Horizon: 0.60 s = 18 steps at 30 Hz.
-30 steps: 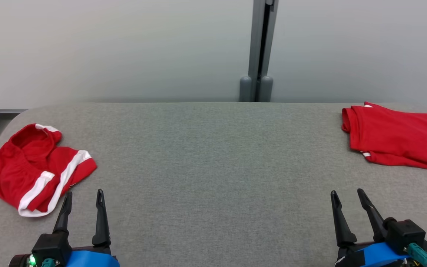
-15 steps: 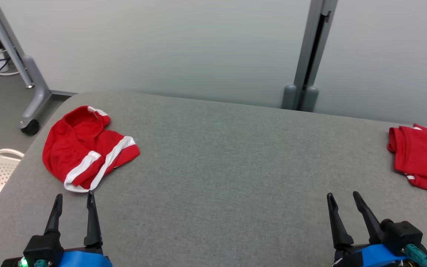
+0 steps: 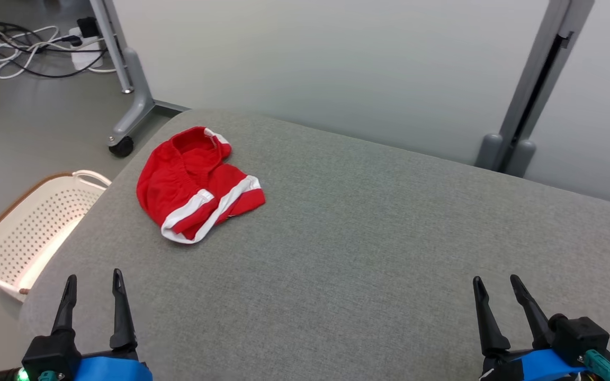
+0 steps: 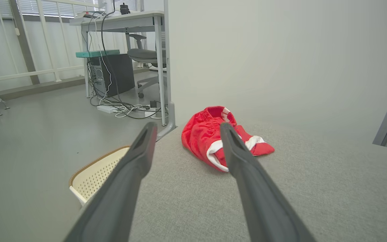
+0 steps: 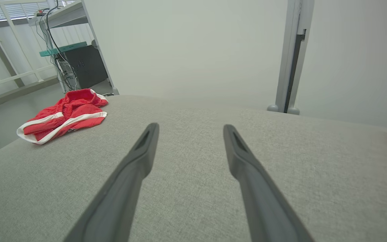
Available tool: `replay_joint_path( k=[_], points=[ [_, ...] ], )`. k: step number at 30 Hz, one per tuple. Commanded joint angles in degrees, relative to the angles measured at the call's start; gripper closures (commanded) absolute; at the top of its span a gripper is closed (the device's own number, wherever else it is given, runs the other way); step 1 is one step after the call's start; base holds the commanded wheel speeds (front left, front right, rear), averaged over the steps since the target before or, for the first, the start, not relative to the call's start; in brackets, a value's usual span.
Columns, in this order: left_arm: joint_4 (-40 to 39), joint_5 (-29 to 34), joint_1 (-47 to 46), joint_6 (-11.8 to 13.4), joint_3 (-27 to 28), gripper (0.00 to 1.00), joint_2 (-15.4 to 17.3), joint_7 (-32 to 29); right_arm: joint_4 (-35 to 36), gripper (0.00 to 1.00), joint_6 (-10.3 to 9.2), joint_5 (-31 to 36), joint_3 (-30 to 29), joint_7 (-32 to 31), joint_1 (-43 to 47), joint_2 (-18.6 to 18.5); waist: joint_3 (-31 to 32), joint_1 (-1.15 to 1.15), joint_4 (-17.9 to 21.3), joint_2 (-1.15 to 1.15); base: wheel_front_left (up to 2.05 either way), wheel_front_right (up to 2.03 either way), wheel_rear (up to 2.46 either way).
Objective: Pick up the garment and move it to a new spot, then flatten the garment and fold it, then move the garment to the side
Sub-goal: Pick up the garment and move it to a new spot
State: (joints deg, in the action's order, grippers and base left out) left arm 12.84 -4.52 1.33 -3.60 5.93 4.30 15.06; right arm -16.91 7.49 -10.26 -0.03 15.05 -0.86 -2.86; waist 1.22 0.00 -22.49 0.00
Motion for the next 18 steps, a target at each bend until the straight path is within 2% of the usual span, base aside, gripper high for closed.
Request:
replay_joint_path(
  k=[1, 11, 18],
  points=[
    [-0.21, 0.17, 0.33, 0.09, 0.06, 0.00, 0.10, 0.14, 0.01, 0.00, 0.01, -0.04, -0.05, 0.17, 0.90, -0.07, -0.58, 0.00, -0.86, 0.00, 0.00, 0.00, 0.00],
    [0.02, -0.33, 0.43, 0.12, 1.19, 0.00, 0.68, 0.15, -0.43, 0.00, 0.01, 0.30, -0.26, 0.16, 0.05, -0.07, -0.91, 0.00, -5.51, 0.00, 0.00, 0.00, 0.00],
    [-0.11, -0.52, 0.72, 0.13, 2.08, 0.00, 0.98, 0.15, -0.59, 0.00, 0.01, 0.14, 0.25, 0.17, -0.17, -0.07, -1.10, 0.00, -6.20, 0.00, 0.00, 0.00, 0.00]
  ],
)
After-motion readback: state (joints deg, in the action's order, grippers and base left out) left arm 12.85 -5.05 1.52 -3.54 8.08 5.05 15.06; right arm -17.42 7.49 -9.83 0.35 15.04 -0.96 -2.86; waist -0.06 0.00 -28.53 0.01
